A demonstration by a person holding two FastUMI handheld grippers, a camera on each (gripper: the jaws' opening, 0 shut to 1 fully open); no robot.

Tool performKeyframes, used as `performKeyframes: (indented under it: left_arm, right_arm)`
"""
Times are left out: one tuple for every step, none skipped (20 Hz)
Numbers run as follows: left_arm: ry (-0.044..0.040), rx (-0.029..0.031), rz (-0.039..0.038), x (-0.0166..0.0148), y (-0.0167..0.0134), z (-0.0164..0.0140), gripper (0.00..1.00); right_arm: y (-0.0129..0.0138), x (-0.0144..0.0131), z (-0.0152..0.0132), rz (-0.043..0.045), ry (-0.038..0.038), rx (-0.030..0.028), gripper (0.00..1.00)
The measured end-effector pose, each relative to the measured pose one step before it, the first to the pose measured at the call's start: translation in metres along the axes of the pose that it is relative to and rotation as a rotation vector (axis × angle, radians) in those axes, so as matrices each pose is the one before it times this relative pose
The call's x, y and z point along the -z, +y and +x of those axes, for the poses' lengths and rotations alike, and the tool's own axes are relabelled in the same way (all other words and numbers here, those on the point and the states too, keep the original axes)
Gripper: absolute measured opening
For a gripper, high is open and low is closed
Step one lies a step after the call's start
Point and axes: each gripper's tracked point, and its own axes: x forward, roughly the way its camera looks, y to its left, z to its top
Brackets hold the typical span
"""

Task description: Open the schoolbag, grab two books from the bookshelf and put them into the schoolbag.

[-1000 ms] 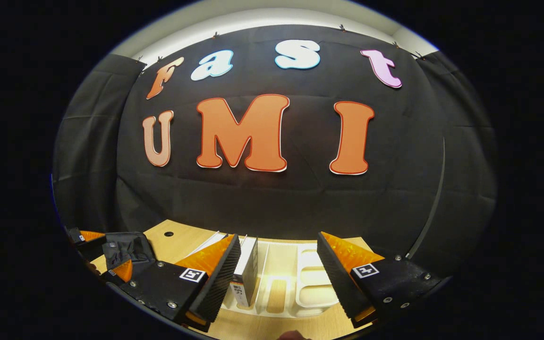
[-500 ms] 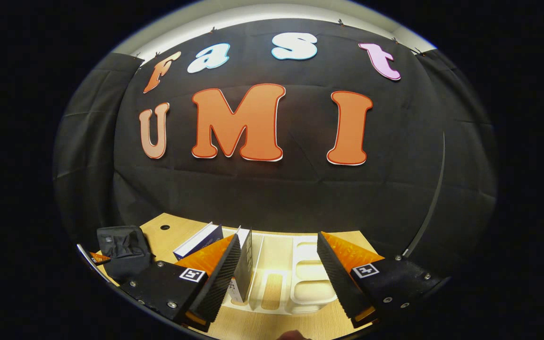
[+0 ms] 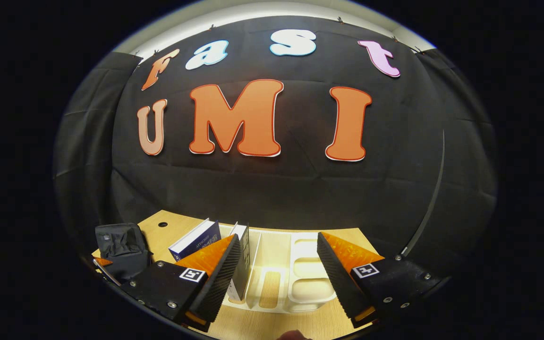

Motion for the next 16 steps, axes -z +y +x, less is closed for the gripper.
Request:
performKeyframes:
  left_arm:
    - [0.01457, -0.00497, 0.00791, 0.00615, 0.00100, 0.00258, 0.98]
    - [0.01179, -0.00835, 0.00630, 0.00304, 0.00130, 0.00179, 0.98]
    - [0.01392, -0.00720, 0.00658, 0.00379, 0.00149, 0.00397, 0.98]
    - [0.00917, -0.01239, 0.00621, 0.00164, 0.00212, 0.00301, 0.98]
    - [0.01040, -0.01113, 0.00736, 0.00397, 0.00276, 0.00019, 0.98]
    - [-0.00010, -0.02226, 0.00603, 0.00073, 0.00507, 0.00097, 0.98]
    - [-0.00107, -0.01713, 0.00494, -0.00271, 0.00421, 0.00157, 0.97]
    - [0.00165, -0.01517, 0.00850, -0.00173, 0.00290, 0.00086, 0.96]
    - [0.00323, -0.00890, 0.01091, 0.00140, 0.00234, 0.00219, 0.96]
    - [-0.00037, -0.01318, 0.01140, -0.00175, 0.00360, 0.00337, 0.96]
    - [0.01167, -0.00933, 0.00669, 0.00067, 0.00221, 0.00195, 0.95]
    - [0.01037, -0.00120, -0.00197, 0.00085, 0.00078, 0.00307, 0.89]
    - [0.00551, 0.00330, 0.00024, -0.00209, -0.00019, 0.00213, 0.86]
    - [0.01316, 0.00046, 0.00041, -0.00035, -0.00005, 0.00333, 0.80]
    - [0.00580, 0.00642, -0.00608, 0.00006, -0.00013, 0.00119, 0.75]
    - [0.01075, 0.00532, -0.00588, -0.00129, -0.00032, 0.00327, 0.72]
  right_arm:
    - [-0.00055, 0.00063, 0.00035, -0.00316, 0.00194, 0.00269, 0.97]
    - [-0.00108, 0.00137, 0.00073, -0.00173, 0.00145, 0.00209, 0.97]
    - [-0.00016, 0.00073, 0.00029, 0.00118, 0.00280, -0.00084, 0.97]
    - [-0.00147, 0.00113, 0.00067, 0.00146, 0.00226, 0.00236, 0.97]
    - [-0.00125, 0.00108, -0.00010, 0.00327, 0.00086, -0.00113, 0.97]
    - [-0.00167, 0.00086, 0.00066, 0.00165, 0.00172, 0.00360, 0.97]
    - [-0.00165, 0.00061, 0.00074, 0.00199, 0.00046, -0.00002, 0.97]
    - [-0.00144, 0.00081, 0.00095, 0.00056, 0.00281, 0.00049, 0.97]
    - [-0.00144, 0.00077, 0.00070, 0.00060, -0.00046, -0.00051, 0.97]
    - [-0.00070, -0.00036, 0.00063, 0.00148, 0.00086, -0.00161, 0.97]
    - [-0.00180, 0.00158, 0.00095, 0.00108, 0.00106, 0.00023, 0.97]
    - [-0.00129, -0.00024, 0.00055, 0.00308, -0.00030, -0.00377, 0.97]
    - [-0.00173, -0.00018, 0.00063, 0.00133, 0.00028, -0.00053, 0.97]
    - [-0.00182, 0.00013, 0.00044, 0.00125, 0.00033, -0.00372, 0.97]
    - [-0.00102, 0.00187, 0.00110, 0.00090, 0.00191, -0.00267, 0.97]
    - [-0.00132, 0.00110, 0.00105, 0.00206, 0.00275, -0.00560, 0.97]
